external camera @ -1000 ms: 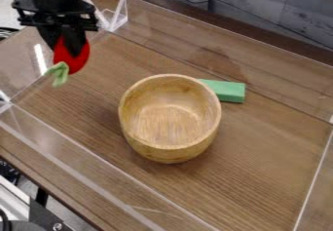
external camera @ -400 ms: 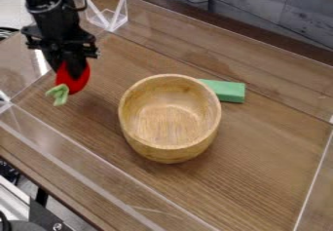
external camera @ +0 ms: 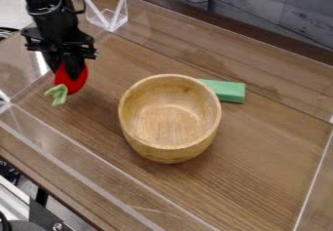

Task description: Move the red fruit to the left

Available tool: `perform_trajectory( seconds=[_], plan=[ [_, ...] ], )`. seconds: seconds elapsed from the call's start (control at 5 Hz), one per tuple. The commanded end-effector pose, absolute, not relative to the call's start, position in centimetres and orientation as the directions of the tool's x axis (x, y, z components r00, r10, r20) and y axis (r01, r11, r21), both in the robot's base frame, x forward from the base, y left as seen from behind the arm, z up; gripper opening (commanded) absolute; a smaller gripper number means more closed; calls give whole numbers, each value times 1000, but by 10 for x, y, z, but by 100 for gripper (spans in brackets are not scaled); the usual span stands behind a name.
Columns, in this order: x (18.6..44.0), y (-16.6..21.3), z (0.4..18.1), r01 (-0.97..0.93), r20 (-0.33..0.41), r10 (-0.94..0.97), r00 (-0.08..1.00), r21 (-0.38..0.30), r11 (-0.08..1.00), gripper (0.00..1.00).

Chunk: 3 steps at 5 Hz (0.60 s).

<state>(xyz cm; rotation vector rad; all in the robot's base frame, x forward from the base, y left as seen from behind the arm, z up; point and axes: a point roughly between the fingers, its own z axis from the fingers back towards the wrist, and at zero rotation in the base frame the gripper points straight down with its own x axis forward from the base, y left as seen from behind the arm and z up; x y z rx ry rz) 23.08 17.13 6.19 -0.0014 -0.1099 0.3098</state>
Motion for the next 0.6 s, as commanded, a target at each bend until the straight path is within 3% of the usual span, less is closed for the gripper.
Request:
perform_trajectory(
  seconds=[0.0,0.4],
  plan=[
    [233,194,69,-319,142,315,938,6,948,0],
    [236,208,65,-350,131,346,929,7,937,0]
  ],
)
